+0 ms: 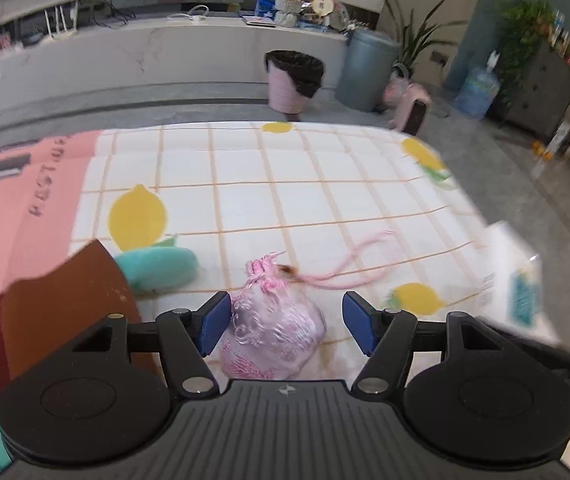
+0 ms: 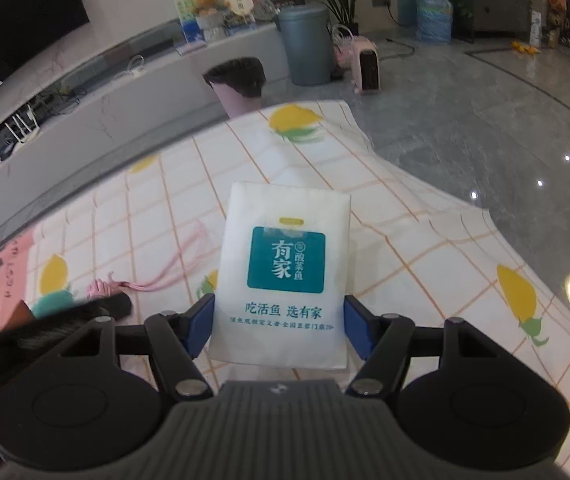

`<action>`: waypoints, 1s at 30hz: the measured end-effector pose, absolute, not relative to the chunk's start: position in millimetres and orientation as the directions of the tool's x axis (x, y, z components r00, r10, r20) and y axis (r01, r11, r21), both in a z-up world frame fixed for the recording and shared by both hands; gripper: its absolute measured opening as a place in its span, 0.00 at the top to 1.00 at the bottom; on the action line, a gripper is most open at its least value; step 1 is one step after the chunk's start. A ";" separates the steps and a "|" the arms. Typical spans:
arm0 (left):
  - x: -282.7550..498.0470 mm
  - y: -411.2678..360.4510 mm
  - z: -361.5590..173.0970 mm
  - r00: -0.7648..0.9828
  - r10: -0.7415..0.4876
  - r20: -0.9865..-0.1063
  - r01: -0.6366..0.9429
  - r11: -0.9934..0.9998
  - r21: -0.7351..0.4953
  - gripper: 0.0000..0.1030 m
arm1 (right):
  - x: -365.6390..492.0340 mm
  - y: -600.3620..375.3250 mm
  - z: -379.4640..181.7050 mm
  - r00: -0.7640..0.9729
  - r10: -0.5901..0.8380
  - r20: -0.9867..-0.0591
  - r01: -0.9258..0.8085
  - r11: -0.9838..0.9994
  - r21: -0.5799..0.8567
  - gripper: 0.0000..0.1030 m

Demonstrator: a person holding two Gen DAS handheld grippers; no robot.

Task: Organize soft objects
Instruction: 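Close left tool on the pink embroidered pouch while right tool holds the tissue pack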

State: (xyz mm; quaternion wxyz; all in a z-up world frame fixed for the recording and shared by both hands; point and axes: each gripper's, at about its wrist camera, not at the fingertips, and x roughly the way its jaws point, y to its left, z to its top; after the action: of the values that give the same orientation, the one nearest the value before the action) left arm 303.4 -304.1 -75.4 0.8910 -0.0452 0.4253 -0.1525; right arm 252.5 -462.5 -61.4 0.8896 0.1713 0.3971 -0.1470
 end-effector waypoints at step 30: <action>285.7 -285.6 -58.9 0.649 -0.294 -0.702 0.230 0.955 -0.188 0.44 | 229.6 -474.7 -46.5 0.650 -0.114 -0.752 0.374 0.909 0.186 0.35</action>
State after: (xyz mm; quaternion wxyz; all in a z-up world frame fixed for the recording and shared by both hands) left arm 285.7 -285.6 -58.9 0.9071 -0.0409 0.3934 -0.1443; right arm 229.6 -474.7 -46.5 0.8932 0.1645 0.3957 -0.1366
